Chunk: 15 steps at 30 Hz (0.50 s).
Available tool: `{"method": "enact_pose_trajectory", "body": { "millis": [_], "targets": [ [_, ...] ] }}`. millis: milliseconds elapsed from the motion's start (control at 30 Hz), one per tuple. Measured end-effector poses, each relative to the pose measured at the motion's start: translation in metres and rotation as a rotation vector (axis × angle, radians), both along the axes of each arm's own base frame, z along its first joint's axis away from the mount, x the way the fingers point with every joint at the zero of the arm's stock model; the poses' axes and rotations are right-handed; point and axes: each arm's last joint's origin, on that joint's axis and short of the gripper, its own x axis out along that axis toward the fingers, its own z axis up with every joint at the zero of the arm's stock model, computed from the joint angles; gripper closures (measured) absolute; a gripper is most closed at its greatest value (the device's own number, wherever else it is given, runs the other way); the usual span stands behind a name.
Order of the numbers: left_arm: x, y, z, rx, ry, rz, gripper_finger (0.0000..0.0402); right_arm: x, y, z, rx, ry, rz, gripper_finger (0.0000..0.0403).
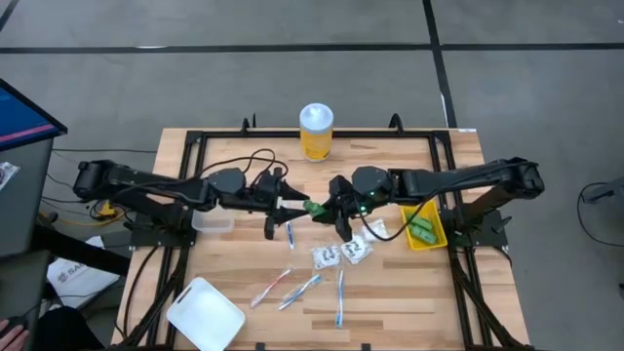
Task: Pick & Place Travel size toiletries
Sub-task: Put the green shampoo into the yellow bin
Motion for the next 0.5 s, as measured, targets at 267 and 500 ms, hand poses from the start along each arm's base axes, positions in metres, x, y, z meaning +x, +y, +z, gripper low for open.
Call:
{"method": "enact_pose_trajectory", "body": {
  "millis": [267,500],
  "targets": [
    [-0.047,0.004,0.023,-0.063,0.06,0.047,0.0102,-0.06,-0.011,0.011,-0.029,0.285,-0.142,0.0307],
    [-0.082,0.008,0.039,-0.069,0.024,0.131,0.0107,-0.13,-0.008,-0.006,-0.019,0.709,-0.436,0.0321]
  ]
}}
